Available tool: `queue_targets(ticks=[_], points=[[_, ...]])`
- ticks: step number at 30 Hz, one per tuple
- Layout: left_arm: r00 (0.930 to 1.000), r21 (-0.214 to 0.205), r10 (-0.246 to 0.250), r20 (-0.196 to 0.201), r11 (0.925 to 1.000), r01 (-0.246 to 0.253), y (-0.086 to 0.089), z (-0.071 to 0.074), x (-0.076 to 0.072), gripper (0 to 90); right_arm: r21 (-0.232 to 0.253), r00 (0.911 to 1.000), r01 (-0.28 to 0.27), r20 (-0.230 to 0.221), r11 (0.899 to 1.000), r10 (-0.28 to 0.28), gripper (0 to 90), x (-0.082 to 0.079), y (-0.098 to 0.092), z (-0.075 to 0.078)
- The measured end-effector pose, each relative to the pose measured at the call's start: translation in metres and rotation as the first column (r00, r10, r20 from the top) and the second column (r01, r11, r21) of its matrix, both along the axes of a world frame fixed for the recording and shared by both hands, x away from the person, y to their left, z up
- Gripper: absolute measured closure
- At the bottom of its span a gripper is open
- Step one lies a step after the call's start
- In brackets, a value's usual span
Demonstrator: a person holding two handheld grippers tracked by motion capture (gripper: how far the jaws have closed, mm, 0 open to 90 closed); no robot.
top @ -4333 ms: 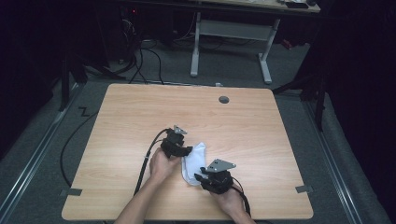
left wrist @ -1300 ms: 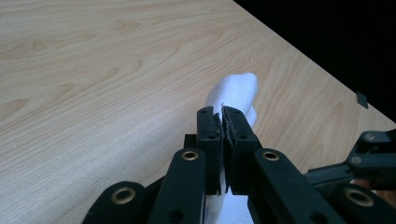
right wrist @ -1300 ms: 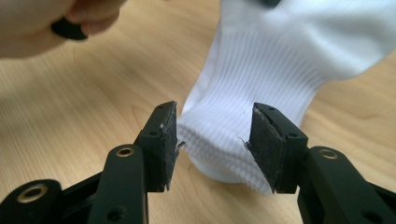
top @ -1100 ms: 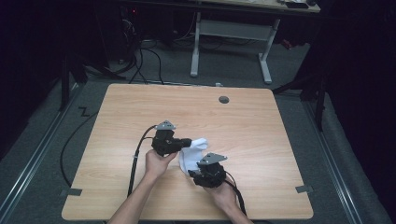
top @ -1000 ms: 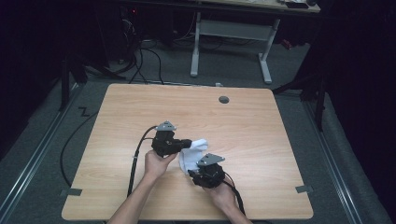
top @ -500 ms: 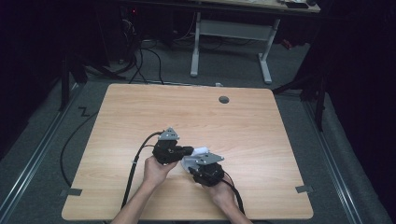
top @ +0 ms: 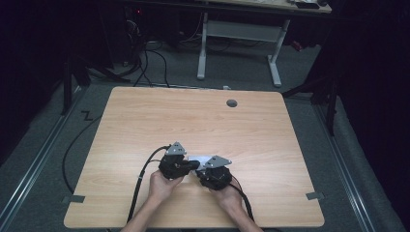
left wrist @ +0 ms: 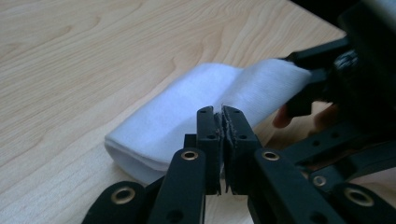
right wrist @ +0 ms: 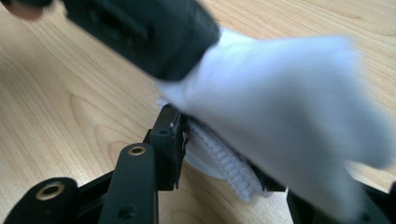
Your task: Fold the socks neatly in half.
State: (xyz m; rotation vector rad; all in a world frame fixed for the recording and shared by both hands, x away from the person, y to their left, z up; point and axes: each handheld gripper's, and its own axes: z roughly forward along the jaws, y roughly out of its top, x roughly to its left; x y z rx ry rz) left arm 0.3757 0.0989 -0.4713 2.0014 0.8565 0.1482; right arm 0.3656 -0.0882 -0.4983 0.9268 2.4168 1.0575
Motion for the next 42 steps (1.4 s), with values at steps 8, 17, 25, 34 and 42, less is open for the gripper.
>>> queue_targets(ticks=[8, 17, 25, 34, 42], points=[[0.9997, -0.005, 0.024, 0.0, 0.9997, -0.024, 0.0, -0.008, 0.002, 85.7, 0.023, 0.9995, 0.001, -0.032, 1.0, 0.0, 53.0, -0.002, -0.004, 0.005], [0.9995, 0.0, 0.031, 0.01, 0.9995, -0.031, -0.003, -0.01, 0.001, 85.6, -0.046, 0.9997, -0.02, 0.014, 0.999, 0.021, 56.4, -0.023, -0.028, 0.019], [0.9992, 0.02, 0.037, 0.016, 0.9991, -0.037, -0.009, -0.01, -0.002, 85.2, 0.121, 0.9997, 0.008, 0.022, 0.993, -0.01, 62.5, -0.022, -0.054, 0.055], [0.9992, 0.032, 0.035, 0.02, 0.9988, -0.036, -0.012, -0.006, -0.006, 83.9, 0.108, 0.9999, 0.015, 0.005, 0.994, -0.015, 61.6, 0.002, -0.024, 0.059], [0.9995, -0.08, 0.031, -0.006, 0.9963, -0.032, -0.005, -0.001, -0.005, 74.2, 0.082, 0.9971, 0.033, -0.071, 0.996, -0.027, 63.8, 0.01, -0.028, 0.036]])
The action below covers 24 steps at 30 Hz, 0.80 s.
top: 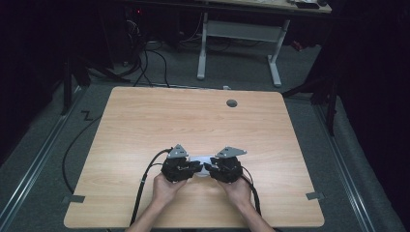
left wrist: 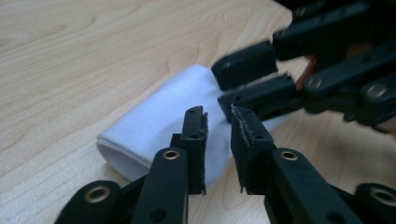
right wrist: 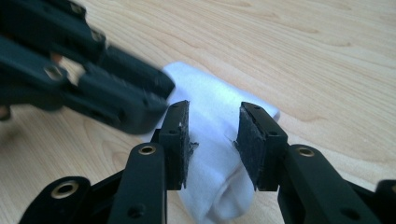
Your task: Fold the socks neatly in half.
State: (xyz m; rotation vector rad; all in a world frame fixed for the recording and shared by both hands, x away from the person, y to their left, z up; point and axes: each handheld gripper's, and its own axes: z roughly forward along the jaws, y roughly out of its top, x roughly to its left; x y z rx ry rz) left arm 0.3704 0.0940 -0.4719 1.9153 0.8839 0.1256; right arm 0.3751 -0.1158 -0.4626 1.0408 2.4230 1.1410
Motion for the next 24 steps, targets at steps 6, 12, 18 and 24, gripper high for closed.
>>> queue_targets(ticks=[6, 12, 18, 24], points=[[0.9986, -0.028, 0.053, -0.007, 0.9982, -0.053, 0.003, 0.003, 0.006, 66.0, -0.002, 0.9999, -0.004, -0.015, 1.0, 0.004, 63.7, 0.001, -0.002, -0.006], [0.9992, 0.046, 0.037, -0.017, 0.9983, -0.037, -0.007, -0.007, 0.016, 67.9, 0.008, 0.9996, -0.018, -0.023, 1.0, 0.018, 63.1, 0.002, -0.004, -0.012], [0.9984, 0.071, 0.046, -0.034, 0.9965, -0.044, -0.009, -0.013, 0.022, 72.1, 0.004, 0.9994, -0.027, -0.022, 1.0, 0.027, 60.4, 0.004, -0.004, -0.014], [0.999, 0.112, 0.043, -0.009, 0.9929, -0.041, -0.012, -0.013, 0.02, 73.0, -0.033, 0.9991, -0.042, 0.001, 0.999, 0.042, 56.1, 0.0, -0.005, -0.017]])
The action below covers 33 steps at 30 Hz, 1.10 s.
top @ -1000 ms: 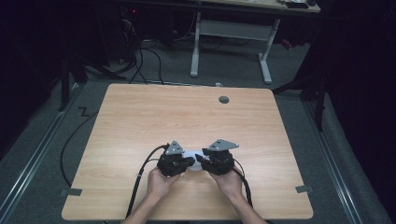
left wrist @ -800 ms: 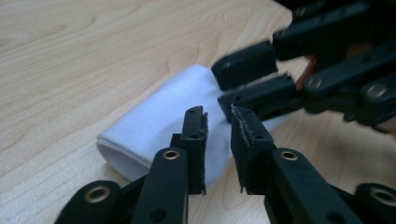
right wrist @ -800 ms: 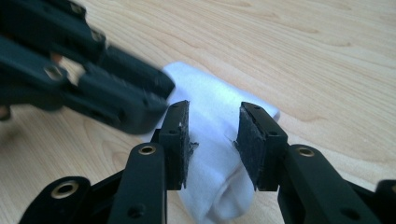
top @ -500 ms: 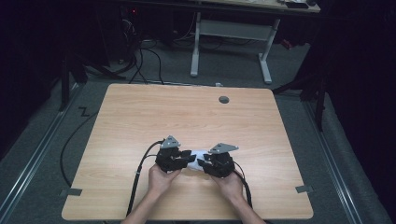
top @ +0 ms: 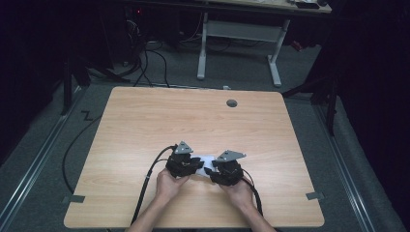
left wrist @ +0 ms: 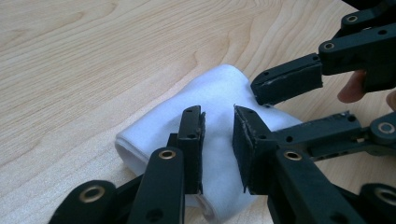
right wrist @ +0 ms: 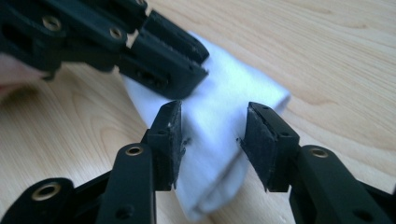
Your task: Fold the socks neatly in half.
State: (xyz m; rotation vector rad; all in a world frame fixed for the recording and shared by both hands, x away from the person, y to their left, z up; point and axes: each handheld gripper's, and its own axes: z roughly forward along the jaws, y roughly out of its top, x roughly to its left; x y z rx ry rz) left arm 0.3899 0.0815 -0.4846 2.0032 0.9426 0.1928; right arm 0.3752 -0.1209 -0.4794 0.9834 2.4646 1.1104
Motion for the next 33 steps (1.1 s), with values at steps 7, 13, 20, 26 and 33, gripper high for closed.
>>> queue_targets(ticks=[7, 13, 20, 26, 33], points=[[1.0, -0.009, 0.007, 0.004, 0.9999, -0.007, 0.0, 0.002, -0.001, 70.5, -0.009, 0.9996, 0.015, -0.024, 1.0, -0.016, 54.8, -0.006, -0.015, -0.01], [0.9993, -0.044, 0.034, 0.013, 0.9984, -0.034, 0.004, 0.009, -0.004, 63.2, 0.054, 0.9988, 0.034, 0.032, 0.998, -0.036, 55.7, -0.013, -0.021, 0.006], [0.9978, -0.034, 0.051, 0.042, 0.9982, -0.05, 0.008, 0.018, -0.015, 57.3, 0.081, 0.9986, 0.04, 0.032, 0.996, -0.042, 55.3, -0.005, -0.014, 0.01], [0.9978, -0.008, 0.064, 0.017, 0.9979, -0.064, 0.009, 0.009, -0.015, 55.9, 0.051, 0.9995, 0.031, -0.011, 0.998, -0.03, 54.4, 0.0, -0.008, 0.001], [0.9975, -0.014, 0.067, 0.021, 0.9977, -0.067, 0.001, 0.005, -0.01, 55.7, 0.049, 0.9991, 0.036, -0.022, 0.998, -0.035, 54.2, 0.007, -0.007, -0.006]])
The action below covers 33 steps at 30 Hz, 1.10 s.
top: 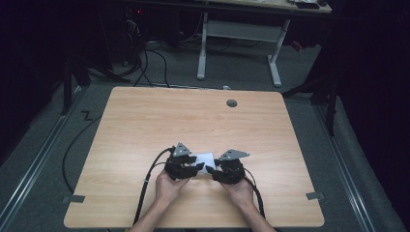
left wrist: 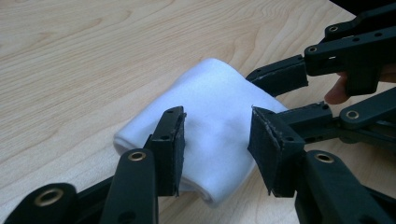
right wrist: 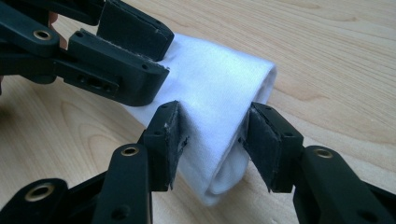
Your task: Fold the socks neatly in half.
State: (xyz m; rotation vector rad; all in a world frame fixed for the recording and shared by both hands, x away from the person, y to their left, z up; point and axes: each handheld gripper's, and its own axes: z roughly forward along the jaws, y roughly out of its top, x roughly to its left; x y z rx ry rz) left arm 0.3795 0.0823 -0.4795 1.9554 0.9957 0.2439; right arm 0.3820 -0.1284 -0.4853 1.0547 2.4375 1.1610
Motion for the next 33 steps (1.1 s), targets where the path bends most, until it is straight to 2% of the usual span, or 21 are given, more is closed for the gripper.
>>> queue_targets(ticks=[4, 8, 12, 17, 22, 25, 27, 30, 33], points=[[0.9998, -0.013, 0.012, -0.014, 0.9998, -0.013, 0.001, -0.001, 0.005, 55.8, -0.002, 1.0, 0.004, -0.006, 1.0, -0.004, 54.3, 0.004, 0.0, 0.0], [0.9997, 0.006, 0.017, -0.019, 0.9998, -0.017, 0.0, -0.001, 0.011, 56.2, -0.003, 0.9999, 0.008, -0.006, 1.0, -0.008, 55.0, 0.009, 0.002, -0.001], [0.9994, 0.037, 0.027, -0.021, 0.999, -0.027, -0.001, -0.002, 0.017, 57.5, -0.021, 0.9996, 0.011, -0.025, 1.0, -0.011, 55.0, 0.013, 0.005, -0.007], [0.999, 0.034, 0.04, -0.019, 0.9986, -0.039, 0.0, -0.003, 0.02, 58.6, -0.013, 0.9992, 0.021, -0.035, 1.0, -0.021, 54.9, 0.018, 0.005, -0.01], [0.9985, 0.044, 0.05, -0.024, 0.9978, -0.049, -0.002, -0.002, 0.028, 58.7, -0.013, 0.9987, 0.04, -0.029, 0.999, -0.041, 54.9, 0.022, 0.004, -0.015], [0.9979, 0.038, 0.058, -0.028, 0.9977, -0.056, -0.001, -0.002, 0.033, 58.3, -0.042, 0.9989, 0.047, -0.005, 0.998, -0.047, 54.8, 0.023, 0.006, -0.016], [0.9976, 0.033, 0.063, -0.028, 0.9975, -0.062, -0.001, -0.002, 0.032, 56.3, -0.043, 0.9987, 0.05, -0.006, 0.998, -0.051, 53.9, 0.024, 0.006, -0.016], [0.9978, 0.019, 0.065, -0.006, 0.9977, -0.065, 0.001, 0.003, 0.029, 50.0, -0.048, 0.9988, 0.05, 0.003, 0.998, -0.05, 53.1, 0.024, 0.005, -0.011], [0.9967, 0.0, 0.076, 0.027, 0.9971, -0.077, 0.005, 0.011, 0.024, 46.0, -0.014, 0.9985, 0.052, 0.02, 0.999, -0.052, 52.5, 0.021, 0.0, -0.003]])
